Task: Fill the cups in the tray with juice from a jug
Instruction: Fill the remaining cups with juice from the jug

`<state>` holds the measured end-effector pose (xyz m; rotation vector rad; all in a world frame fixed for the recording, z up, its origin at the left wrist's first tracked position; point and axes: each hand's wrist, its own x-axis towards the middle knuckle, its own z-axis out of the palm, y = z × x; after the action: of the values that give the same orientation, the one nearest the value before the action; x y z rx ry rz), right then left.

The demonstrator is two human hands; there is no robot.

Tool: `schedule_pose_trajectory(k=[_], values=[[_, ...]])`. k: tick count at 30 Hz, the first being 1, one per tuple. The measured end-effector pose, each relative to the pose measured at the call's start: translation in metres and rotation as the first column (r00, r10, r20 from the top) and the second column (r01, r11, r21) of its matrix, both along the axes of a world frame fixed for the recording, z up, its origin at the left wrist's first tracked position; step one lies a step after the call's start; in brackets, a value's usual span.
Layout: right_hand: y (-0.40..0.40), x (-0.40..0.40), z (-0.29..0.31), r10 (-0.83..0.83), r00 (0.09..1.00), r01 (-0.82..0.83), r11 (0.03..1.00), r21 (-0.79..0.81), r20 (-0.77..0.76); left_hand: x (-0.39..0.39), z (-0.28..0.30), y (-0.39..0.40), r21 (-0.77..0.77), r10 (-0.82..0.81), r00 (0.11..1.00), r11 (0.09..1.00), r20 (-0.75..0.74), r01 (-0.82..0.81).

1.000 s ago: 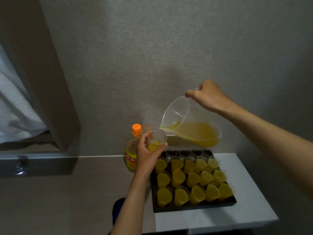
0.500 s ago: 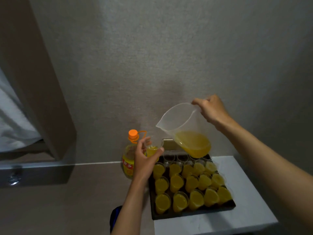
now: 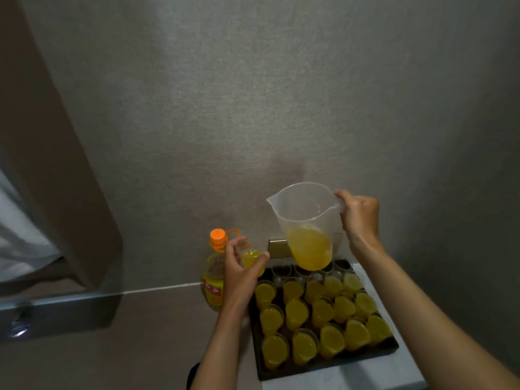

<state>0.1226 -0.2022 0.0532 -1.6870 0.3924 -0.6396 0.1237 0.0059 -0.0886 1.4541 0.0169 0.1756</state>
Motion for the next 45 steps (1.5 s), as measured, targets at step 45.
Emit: schedule_pose_trajectory(k=[45], values=[[-0.015,-0.034,-0.094,-0.307,0.952,0.301,0.935,0.189,0.005,0.122,-0.122,-0.032,0.722,0.015,0.959,0.662,-0.283,0.203]])
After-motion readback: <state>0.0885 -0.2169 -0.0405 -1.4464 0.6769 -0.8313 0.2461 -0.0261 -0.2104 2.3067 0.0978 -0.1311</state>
